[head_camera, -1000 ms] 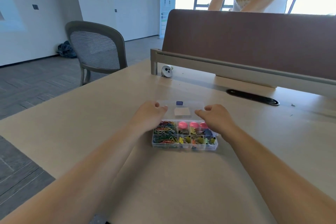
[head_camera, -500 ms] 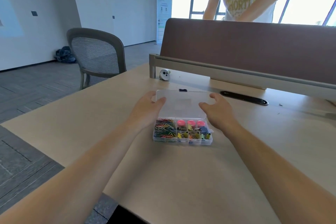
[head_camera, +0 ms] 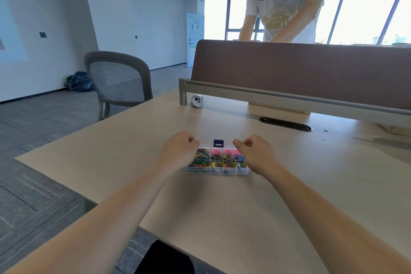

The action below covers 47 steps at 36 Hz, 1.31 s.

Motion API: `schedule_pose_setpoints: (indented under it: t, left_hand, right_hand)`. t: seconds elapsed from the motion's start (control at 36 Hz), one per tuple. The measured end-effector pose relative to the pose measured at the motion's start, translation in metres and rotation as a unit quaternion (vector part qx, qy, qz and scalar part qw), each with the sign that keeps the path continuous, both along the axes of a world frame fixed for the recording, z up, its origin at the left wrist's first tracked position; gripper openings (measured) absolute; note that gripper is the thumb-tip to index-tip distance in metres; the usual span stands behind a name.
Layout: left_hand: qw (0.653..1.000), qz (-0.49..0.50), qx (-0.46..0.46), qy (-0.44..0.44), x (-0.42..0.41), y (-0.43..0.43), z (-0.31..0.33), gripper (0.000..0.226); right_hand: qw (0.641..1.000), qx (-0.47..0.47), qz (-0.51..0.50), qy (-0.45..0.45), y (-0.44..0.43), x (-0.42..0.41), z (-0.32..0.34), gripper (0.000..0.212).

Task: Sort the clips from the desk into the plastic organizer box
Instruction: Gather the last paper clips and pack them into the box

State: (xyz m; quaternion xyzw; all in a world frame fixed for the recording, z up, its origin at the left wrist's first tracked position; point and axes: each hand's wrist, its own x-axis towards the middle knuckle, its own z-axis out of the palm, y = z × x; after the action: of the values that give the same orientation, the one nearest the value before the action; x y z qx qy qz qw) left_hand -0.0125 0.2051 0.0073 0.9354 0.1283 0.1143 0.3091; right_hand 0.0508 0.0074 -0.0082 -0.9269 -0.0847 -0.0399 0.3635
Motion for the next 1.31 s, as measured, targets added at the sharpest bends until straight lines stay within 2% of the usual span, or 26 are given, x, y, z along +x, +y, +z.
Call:
schedule_pose_setpoints:
  t: [0.25,0.42,0.61,0.78,0.92,1.11,1.25,1.31]
  left_hand:
    - [0.994,-0.039,0.102,0.016,0.0,-0.005,-0.016,0.025]
    - [0.984,-0.075,0.159,0.003,0.004,-0.003,-0.028,0.025]
    - [0.97,-0.131,0.206,0.004,0.012,-0.002,-0.032,0.029]
    - [0.97,-0.141,0.195,0.014,0.013,0.0,-0.031,0.028]
    - [0.969,-0.154,0.192,-0.004,0.007,-0.003,-0.025,0.025]
    - [0.971,-0.168,0.171,0.017,0.009,0.001,-0.027,0.024]
    - [0.964,-0.189,0.185,0.031,0.013,0.005,-0.03,0.054]
    - [0.961,-0.193,0.197,0.022,0.012,0.005,-0.03,0.052]
  right_hand:
    - [0.998,-0.05,0.029,-0.019,0.001,-0.012,-0.009,0.031]
    - [0.992,-0.109,0.041,-0.043,0.003,-0.012,-0.014,0.038]
    - [0.987,-0.135,0.06,-0.064,0.007,-0.008,-0.01,0.034]
    - [0.982,-0.156,0.098,-0.047,0.015,-0.009,-0.007,0.026]
    - [0.98,-0.166,0.108,-0.034,0.014,-0.011,-0.003,0.029]
    - [0.982,-0.152,0.106,-0.022,0.011,-0.013,-0.002,0.033]
    - [0.981,-0.142,0.135,-0.007,0.009,-0.015,-0.002,0.044]
    - [0.979,-0.149,0.142,-0.005,0.008,-0.015,-0.001,0.047]
